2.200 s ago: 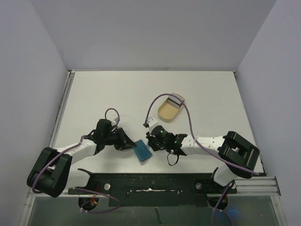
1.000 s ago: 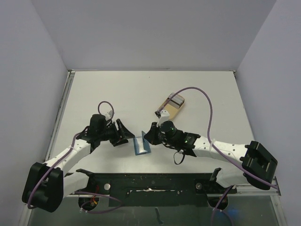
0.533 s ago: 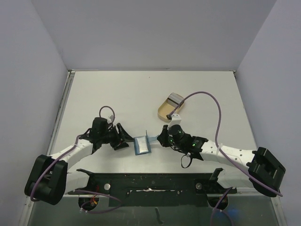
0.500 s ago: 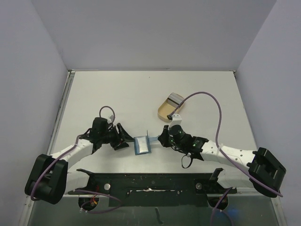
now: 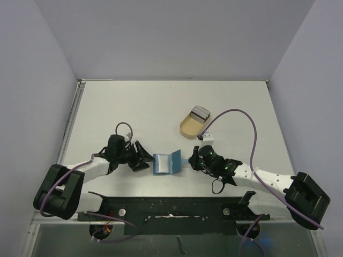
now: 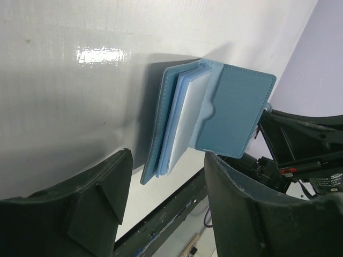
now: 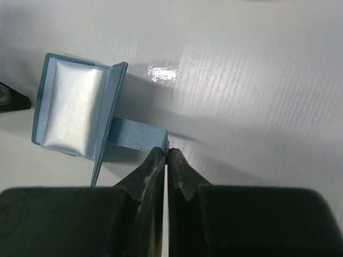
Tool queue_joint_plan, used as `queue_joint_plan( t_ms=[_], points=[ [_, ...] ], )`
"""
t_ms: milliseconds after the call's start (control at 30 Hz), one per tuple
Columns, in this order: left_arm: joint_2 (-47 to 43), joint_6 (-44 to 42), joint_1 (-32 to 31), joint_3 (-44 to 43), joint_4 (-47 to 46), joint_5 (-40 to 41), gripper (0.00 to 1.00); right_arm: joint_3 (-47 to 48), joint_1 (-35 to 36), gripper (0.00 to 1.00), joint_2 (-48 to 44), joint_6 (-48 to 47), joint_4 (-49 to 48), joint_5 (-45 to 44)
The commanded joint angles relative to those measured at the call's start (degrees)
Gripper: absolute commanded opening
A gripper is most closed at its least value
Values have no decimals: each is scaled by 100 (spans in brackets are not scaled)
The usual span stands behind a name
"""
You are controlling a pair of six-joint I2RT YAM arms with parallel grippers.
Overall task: Put the credit cards into the card holder
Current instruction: Open the card holder at the center of the board.
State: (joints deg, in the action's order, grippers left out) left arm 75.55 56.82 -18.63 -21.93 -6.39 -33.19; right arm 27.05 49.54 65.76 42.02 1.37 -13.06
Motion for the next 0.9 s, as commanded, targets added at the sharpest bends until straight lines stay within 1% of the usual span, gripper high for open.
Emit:
queue_joint_plan(
  t_ms=[0, 233, 367, 467, 600, 667, 833, 867],
  points=[
    [85, 53, -60, -44, -689, -231, 54, -77, -75, 0, -193, -128, -256, -57],
    [436, 163, -145, 51, -1312, -368, 54, -120, -110, 0, -250, -160, -295, -4],
    [717, 376, -230, 118, -1845, -483, 53, -138, -130, 0, -216, -181, -290, 37],
    [866, 418, -308, 75, -2028, -503, 50, -147, -144, 0, -190, -209, -294, 56],
    [970, 468, -367, 49, -2233, -568, 39, -118, -161, 0, -134, -253, -232, 99],
    [966, 511, -377, 61, -2345, -601, 36, -91, -160, 0, -113, -279, -190, 108],
    [969, 1161, -387, 418, -3685, -792, 36, -135, -156, 0, -56, -249, -111, -23],
    [992, 1258, -393, 454, -3839, -808, 37, -161, -160, 0, -35, -240, -110, -29]
  ],
)
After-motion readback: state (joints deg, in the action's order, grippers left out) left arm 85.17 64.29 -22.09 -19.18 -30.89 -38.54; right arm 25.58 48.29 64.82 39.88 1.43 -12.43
